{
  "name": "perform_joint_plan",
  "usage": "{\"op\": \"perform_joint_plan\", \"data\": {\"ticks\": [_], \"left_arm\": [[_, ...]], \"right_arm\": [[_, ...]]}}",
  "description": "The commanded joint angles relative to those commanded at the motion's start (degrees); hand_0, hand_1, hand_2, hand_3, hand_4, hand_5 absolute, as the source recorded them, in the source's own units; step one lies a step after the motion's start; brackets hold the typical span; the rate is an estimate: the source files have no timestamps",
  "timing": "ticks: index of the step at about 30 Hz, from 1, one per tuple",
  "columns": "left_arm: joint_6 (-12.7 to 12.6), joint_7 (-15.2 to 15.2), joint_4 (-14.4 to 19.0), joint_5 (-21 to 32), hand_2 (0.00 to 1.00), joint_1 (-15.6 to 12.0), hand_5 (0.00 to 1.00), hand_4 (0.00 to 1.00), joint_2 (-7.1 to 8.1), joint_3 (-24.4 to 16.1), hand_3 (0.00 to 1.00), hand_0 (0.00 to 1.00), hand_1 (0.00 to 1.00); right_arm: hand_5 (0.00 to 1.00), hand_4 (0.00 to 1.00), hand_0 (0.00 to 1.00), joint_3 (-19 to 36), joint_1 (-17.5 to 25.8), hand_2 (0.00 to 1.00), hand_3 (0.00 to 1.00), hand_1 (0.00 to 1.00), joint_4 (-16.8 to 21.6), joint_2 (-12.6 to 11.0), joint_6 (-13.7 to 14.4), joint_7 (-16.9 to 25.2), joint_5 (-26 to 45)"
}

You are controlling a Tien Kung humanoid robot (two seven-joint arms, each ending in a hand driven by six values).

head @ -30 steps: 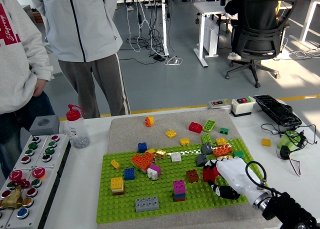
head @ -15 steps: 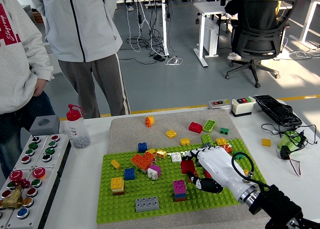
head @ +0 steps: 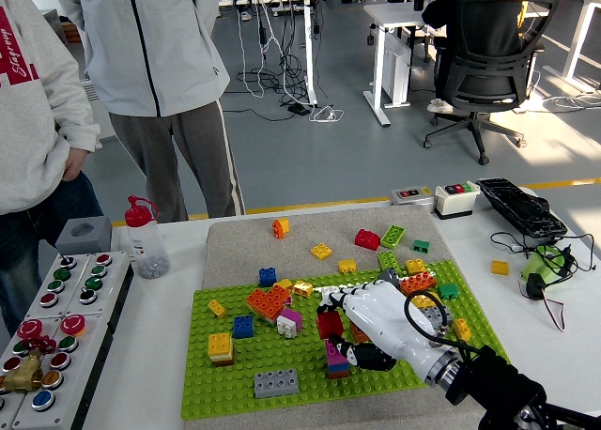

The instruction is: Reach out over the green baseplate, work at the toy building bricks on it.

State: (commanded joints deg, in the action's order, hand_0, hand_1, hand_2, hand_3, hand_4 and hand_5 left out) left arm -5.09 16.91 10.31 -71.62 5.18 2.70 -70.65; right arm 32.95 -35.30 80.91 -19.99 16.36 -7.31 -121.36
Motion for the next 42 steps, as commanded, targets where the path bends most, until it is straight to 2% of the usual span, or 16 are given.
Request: {"op": "perform_joint_plan", "data": {"ticks": [8, 42], "left_arm": [[-0.1, 0.0, 0.0, -0.3, 0.704, -0.2, 0.998, 0.385, 0.01, -0.2, 0.634, 0.694, 0.717], [0.0, -0.1, 0.0, 0.0, 0.704, 0.1, 0.998, 0.387, 0.05, -0.2, 0.635, 0.695, 0.716]], "right_arm": [[0.076, 0.518, 0.421, -2.1, -0.6, 0.588, 0.584, 0.559, 0.0, -0.3, -1.6, -1.1, -0.9], [0.081, 0.511, 0.393, -2.1, -0.8, 0.582, 0.577, 0.529, -0.1, -0.1, -3.6, -2.5, 0.3]]}}
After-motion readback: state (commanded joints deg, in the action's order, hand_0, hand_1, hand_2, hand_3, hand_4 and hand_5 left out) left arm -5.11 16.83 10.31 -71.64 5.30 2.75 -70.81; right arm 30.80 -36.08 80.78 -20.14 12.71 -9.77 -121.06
